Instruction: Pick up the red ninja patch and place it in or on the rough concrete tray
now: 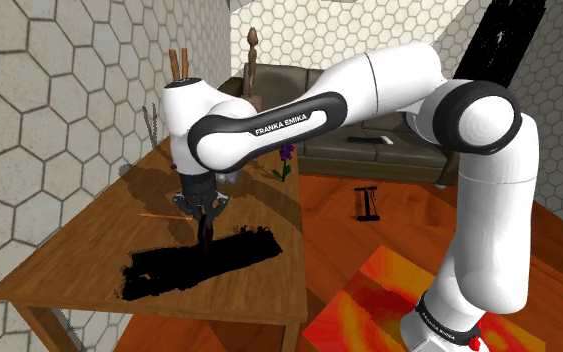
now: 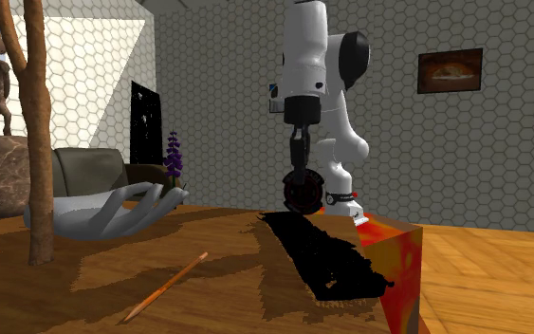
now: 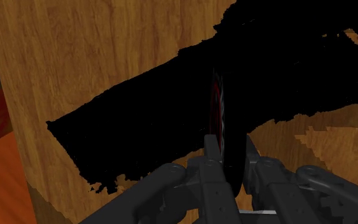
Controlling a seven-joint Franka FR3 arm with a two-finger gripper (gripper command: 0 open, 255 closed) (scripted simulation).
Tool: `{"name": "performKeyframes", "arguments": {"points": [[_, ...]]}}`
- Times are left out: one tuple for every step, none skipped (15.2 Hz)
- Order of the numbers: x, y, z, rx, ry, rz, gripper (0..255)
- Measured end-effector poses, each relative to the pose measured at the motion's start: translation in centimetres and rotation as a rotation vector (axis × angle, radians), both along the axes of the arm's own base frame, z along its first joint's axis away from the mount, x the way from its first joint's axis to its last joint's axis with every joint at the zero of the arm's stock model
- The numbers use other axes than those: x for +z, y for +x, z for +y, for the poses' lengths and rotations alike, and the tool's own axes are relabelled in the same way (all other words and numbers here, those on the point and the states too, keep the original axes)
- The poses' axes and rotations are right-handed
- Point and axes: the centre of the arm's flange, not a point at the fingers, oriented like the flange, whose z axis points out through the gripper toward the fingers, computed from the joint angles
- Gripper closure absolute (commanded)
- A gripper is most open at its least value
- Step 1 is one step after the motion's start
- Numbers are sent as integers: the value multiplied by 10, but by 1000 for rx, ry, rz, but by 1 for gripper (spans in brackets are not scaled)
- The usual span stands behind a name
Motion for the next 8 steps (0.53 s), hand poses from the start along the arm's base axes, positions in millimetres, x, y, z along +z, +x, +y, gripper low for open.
{"name": "performKeyframes", "arguments": {"points": [[-6, 0, 1, 0, 0, 0, 255], [-10, 1, 0, 0, 0, 0, 255], [-13, 1, 0, 0, 0, 0, 255], [-15, 1, -1, 0, 0, 0, 255], [-15, 1, -1, 0, 0, 0, 255], [-15, 1, -1, 0, 0, 0, 255], [-16, 1, -1, 0, 0, 0, 255], [-16, 1, -1, 0, 0, 0, 255]]}}
